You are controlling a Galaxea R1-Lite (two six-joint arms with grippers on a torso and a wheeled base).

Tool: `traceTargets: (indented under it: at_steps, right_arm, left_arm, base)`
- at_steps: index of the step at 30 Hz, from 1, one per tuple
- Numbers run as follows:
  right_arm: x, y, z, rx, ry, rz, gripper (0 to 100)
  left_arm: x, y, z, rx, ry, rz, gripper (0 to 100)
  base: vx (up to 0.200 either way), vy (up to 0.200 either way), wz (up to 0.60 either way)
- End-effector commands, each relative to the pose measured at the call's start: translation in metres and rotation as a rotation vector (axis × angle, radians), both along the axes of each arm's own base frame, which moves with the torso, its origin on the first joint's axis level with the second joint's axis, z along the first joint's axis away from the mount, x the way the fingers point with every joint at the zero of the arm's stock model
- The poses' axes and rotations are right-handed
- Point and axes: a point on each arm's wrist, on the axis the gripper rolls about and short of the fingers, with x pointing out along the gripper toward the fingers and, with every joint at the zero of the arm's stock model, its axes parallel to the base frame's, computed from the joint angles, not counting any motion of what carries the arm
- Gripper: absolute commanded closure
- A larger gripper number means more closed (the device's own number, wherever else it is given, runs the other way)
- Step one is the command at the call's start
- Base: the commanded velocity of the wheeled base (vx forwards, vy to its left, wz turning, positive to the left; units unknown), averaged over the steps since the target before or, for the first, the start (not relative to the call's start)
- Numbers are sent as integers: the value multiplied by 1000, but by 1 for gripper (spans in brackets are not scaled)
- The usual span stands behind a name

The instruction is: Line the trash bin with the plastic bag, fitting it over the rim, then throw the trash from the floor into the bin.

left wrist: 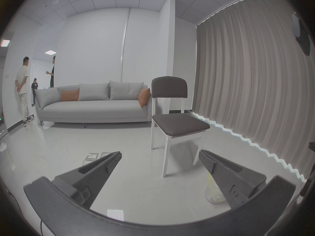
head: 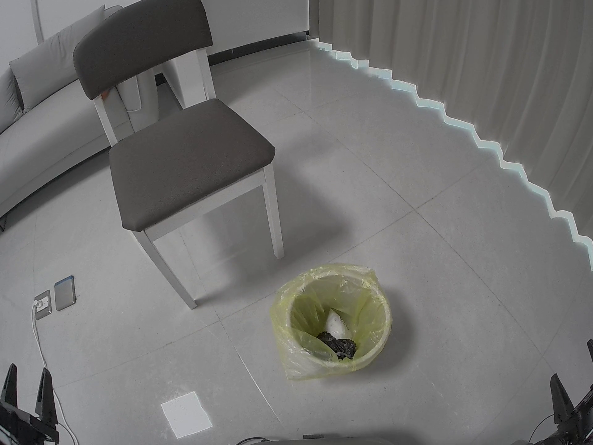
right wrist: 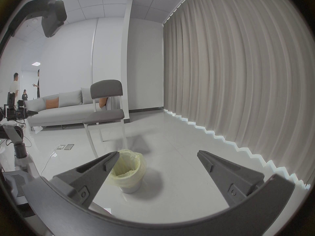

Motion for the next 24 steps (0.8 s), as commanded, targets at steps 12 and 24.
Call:
traceTargets:
  at_steps: [12, 24]
  right_arm:
    - [1, -3, -5, 12, 8, -117, 0]
    - [1, -3, -11, 56, 72, -139, 0]
  left_arm:
    - [0, 0, -2, -6, -6, 1, 0]
    - [0, 0, -2, -31, -14, 3, 0]
  base:
    - [0, 0, 0]
    - [0, 0, 0]
